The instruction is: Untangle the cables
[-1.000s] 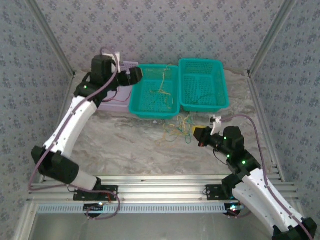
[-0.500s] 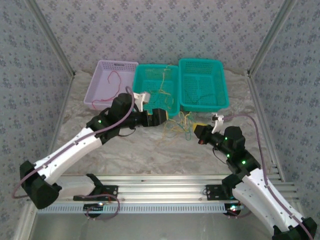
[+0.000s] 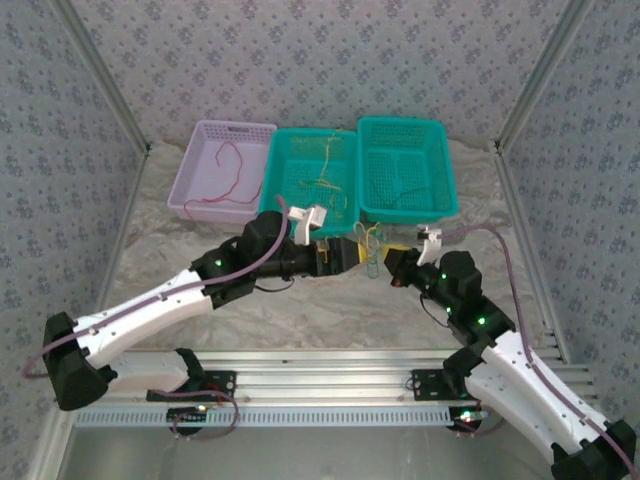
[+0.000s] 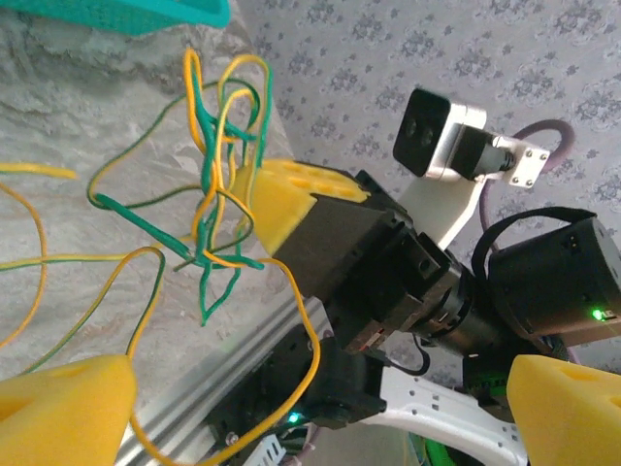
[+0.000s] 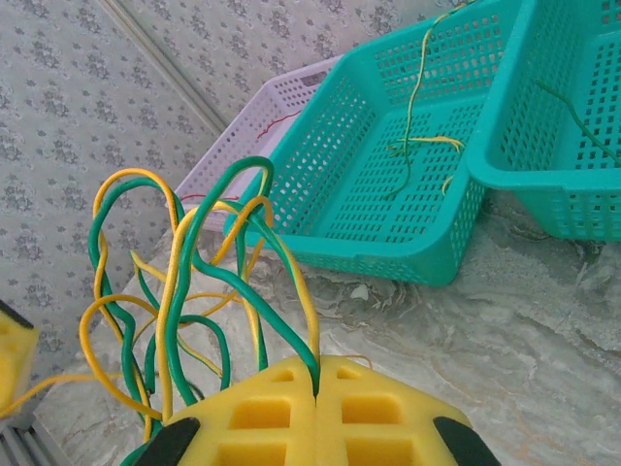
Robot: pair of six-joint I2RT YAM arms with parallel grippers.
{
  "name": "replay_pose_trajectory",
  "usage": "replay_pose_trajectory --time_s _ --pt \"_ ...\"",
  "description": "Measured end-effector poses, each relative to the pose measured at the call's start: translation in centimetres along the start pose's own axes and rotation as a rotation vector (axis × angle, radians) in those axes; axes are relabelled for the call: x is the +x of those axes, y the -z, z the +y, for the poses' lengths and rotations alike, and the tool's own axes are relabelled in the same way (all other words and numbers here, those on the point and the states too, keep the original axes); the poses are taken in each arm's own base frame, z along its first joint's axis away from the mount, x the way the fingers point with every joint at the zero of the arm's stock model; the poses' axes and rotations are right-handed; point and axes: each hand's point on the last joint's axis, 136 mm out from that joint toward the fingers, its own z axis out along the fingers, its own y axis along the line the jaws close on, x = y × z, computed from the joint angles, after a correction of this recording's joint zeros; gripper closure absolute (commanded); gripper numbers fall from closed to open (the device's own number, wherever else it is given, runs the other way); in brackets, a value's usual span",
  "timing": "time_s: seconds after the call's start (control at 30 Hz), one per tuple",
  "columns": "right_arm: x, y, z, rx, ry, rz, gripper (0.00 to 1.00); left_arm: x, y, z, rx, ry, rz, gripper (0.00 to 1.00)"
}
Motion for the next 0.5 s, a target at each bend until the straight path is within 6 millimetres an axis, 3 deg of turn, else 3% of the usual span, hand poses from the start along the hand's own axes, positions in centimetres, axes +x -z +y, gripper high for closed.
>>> replay_pose_trajectory --time_s 0.27,0.5 --pt "0.1 0.0 0.1 0.018 0.050 -0.009 1.00 0.6 -0.3 1.8 -0.075 0.005 0.019 0.07" --pt "-0.1 0.1 0.1 0.019 0.057 -0.013 1.00 1.2 0.8 3.6 -0.223 -0.167 0.083 0.11"
